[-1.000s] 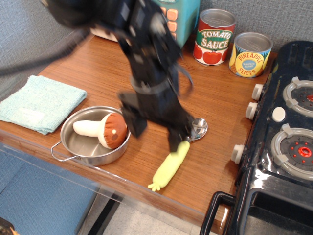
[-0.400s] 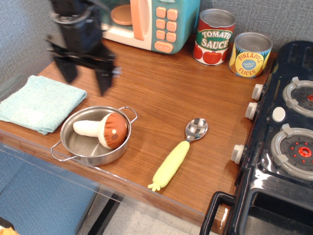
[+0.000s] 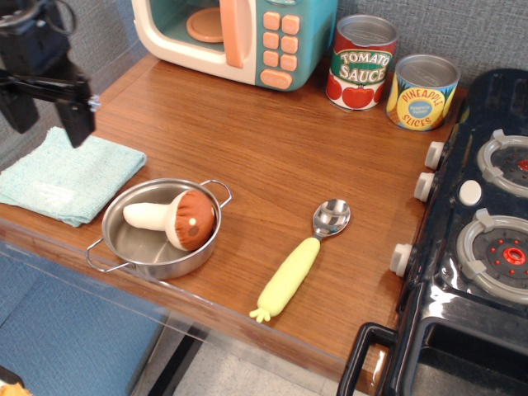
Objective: Move the blue cloth to the front of microwave
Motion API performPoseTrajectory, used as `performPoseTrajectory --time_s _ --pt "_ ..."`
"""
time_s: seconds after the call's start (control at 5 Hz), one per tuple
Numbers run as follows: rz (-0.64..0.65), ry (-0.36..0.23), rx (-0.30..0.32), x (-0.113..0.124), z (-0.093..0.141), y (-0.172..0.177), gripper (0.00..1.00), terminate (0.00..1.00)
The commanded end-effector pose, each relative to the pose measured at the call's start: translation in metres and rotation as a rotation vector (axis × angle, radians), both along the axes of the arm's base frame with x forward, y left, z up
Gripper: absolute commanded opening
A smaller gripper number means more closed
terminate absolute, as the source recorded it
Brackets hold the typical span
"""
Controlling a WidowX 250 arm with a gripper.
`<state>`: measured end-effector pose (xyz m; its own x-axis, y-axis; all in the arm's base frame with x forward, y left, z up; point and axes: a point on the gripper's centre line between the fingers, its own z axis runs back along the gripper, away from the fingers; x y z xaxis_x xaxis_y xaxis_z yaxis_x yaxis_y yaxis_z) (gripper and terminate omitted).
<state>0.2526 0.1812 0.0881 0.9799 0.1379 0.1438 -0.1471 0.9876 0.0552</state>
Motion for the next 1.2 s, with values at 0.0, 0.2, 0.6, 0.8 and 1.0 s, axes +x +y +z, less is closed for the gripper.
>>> performPoseTrajectory --time_s 0.0,0.2,0.6,0.8,1.0 --pt "0.014 -0.006 0.026 -0.013 -0.013 0.031 1.00 0.00" --pt "0.025 -0.010 0.012 -0.014 -0.031 0.033 1.00 0.00" --pt "0.014 -0.007 0.036 -0.005 -0.070 0.034 1.00 0.00" --pt "0.037 -0.032 0.028 0.017 -0.069 0.035 1.00 0.00" --pt "0.060 -0.097 -0.011 0.053 -0.060 0.035 1.00 0.00"
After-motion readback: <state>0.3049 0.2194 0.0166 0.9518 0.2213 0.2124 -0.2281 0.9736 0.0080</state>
